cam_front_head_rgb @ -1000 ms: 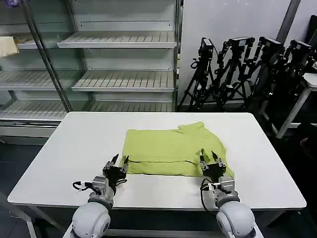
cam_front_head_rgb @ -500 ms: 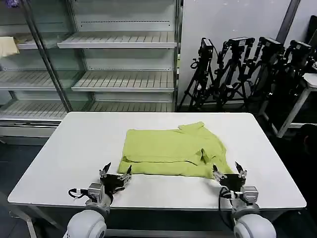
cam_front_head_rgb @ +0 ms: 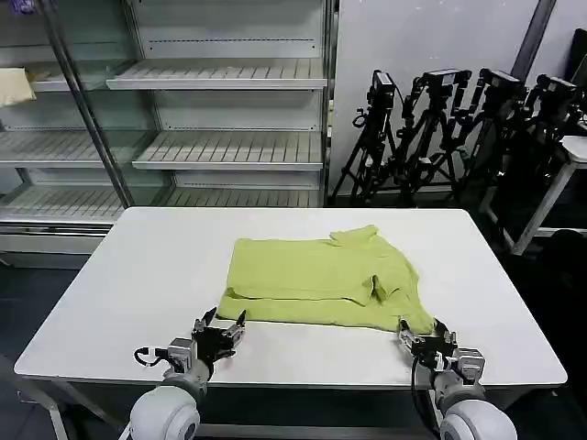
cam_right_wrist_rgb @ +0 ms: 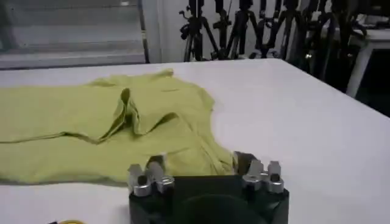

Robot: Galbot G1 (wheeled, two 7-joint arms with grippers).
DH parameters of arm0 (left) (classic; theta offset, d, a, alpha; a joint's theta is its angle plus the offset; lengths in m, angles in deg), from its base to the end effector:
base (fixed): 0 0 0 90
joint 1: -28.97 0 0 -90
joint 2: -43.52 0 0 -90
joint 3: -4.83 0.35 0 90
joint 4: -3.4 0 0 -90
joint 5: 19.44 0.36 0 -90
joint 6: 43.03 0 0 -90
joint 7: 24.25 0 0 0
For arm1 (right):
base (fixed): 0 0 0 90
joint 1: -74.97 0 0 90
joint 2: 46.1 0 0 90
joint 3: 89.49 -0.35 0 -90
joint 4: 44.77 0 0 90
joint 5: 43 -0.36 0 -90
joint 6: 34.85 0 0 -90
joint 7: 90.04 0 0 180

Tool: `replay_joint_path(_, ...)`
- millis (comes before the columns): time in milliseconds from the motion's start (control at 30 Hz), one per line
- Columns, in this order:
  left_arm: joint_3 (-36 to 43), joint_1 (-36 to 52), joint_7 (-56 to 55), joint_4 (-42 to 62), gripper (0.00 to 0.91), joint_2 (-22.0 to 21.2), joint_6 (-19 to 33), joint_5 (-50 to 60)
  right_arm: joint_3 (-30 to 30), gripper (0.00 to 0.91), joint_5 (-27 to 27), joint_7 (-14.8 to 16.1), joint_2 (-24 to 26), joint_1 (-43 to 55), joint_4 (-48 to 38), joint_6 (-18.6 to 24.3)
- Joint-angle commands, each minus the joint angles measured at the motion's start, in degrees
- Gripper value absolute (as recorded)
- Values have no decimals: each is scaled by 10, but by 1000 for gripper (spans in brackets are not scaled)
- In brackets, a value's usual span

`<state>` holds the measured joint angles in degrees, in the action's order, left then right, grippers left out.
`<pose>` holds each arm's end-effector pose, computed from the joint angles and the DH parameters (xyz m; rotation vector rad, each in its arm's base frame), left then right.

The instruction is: Fold and organize the clothes.

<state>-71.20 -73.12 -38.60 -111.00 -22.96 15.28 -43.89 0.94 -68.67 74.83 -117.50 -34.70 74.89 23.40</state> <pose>0.2658 0.0078 -0.2780 -0.2098 -2.6746 -0.0785 0.2395 -0.0526 -0.2594 -0.0645 -2.7151 -0.0616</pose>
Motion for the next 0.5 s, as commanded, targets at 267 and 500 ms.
replay_joint_path(267, -2, -1, -1, 8, 20, 1, -13, -13, -5, 0, -15, 2, 0, -12, 10, -6)
replay_joint_path(500, -8, -12, -3, -6, 20, -3, -11, -14, -13, 0, -13, 6, 4, -41, 39, -3)
